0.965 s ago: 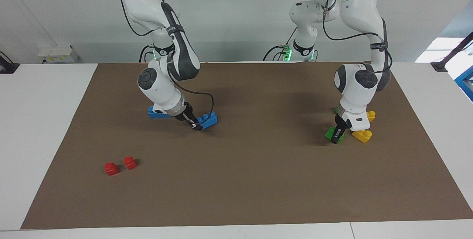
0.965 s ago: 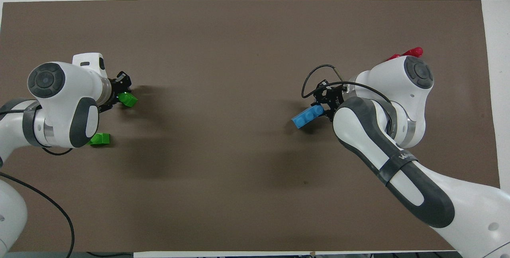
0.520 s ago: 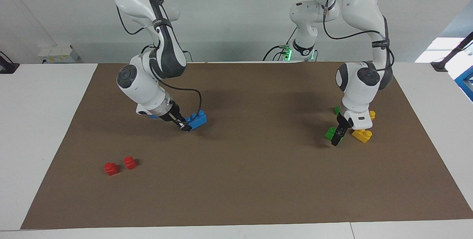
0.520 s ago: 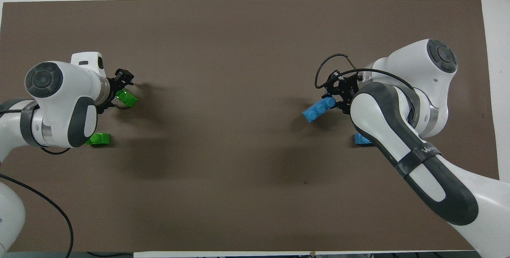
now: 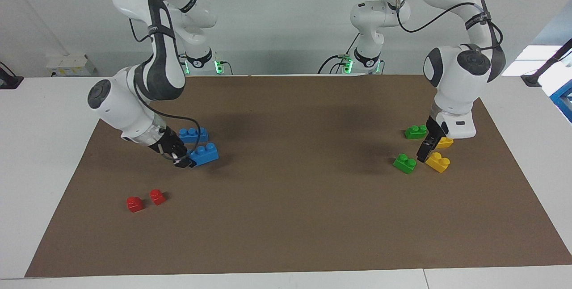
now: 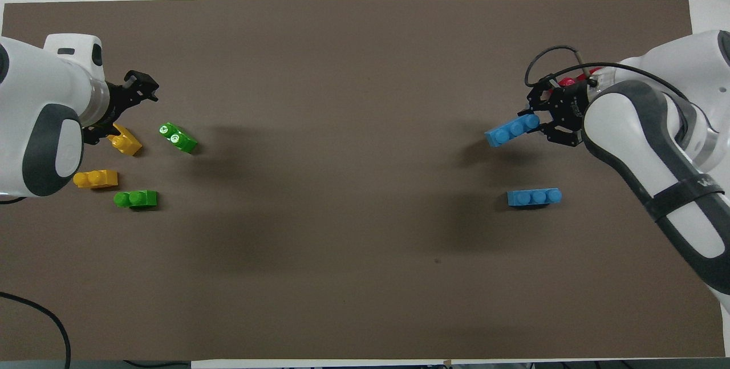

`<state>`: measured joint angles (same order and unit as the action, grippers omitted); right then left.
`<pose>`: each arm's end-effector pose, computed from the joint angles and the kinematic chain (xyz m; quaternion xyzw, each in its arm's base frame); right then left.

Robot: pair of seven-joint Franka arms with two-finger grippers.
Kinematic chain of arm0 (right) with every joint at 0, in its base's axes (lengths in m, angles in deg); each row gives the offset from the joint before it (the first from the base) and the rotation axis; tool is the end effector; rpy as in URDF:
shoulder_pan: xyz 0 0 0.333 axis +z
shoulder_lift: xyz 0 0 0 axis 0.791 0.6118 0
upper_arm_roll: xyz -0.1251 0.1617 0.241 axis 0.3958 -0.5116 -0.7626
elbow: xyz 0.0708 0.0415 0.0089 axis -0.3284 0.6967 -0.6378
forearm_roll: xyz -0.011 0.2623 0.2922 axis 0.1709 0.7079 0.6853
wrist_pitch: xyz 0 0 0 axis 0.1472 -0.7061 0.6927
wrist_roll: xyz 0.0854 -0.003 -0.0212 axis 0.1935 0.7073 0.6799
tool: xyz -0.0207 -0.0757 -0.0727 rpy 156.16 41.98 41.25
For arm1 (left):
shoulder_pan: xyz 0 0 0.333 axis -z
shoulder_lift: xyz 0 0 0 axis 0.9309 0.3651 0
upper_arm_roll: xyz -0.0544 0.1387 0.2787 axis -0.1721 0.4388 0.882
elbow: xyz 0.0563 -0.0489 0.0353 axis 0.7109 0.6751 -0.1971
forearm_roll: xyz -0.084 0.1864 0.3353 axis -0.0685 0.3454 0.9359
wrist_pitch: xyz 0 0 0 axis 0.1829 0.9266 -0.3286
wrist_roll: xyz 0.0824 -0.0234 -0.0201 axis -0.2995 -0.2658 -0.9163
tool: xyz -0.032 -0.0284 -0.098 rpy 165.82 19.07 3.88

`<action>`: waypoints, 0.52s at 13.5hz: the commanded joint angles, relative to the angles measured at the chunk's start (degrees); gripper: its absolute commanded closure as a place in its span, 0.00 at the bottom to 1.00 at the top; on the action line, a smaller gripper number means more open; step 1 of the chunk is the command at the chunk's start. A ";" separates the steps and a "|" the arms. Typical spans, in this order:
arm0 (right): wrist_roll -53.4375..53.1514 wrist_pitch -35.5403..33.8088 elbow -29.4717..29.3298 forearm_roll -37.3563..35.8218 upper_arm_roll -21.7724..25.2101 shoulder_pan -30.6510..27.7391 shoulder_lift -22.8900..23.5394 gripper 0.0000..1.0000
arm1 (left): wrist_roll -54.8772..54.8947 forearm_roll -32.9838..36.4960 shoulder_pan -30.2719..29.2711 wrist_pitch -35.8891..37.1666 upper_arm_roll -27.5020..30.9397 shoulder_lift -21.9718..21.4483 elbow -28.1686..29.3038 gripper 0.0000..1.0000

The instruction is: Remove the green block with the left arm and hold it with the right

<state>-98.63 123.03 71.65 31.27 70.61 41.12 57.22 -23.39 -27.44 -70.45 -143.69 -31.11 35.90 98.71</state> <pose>0.6217 -0.0050 0.3620 -0.8313 0.5278 0.0900 0.1494 0.6062 -0.0396 0.4522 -0.9501 -0.3018 -0.0755 0.0208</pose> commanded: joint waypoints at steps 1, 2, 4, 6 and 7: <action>-4.85 0.64 0.56 -1.24 -0.74 -1.15 0.31 1.00 | 10.21 0.20 -0.68 6.89 -0.56 -4.60 -1.11 0.00; -7.32 1.95 1.25 -1.24 -0.83 -1.24 0.49 1.00 | 14.86 0.20 -0.77 9.01 -0.47 -5.92 -1.64 0.00; -8.22 4.76 3.36 -1.06 -0.83 -1.33 0.66 1.00 | 24.79 -2.15 -0.77 13.22 0.05 -8.56 -3.39 0.00; -8.31 5.82 3.63 -0.80 -0.83 -2.02 1.80 1.00 | 29.04 -4.01 -0.77 19.37 0.41 -9.10 -7.33 0.00; -8.13 6.18 3.63 -0.80 -0.92 -2.64 2.42 1.00 | 29.84 -4.10 -0.85 21.92 0.32 -9.10 -9.44 0.00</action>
<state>-105.90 127.62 74.68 31.27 70.35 39.94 58.68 2.70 -30.37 -70.54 -126.98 -30.55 26.79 93.23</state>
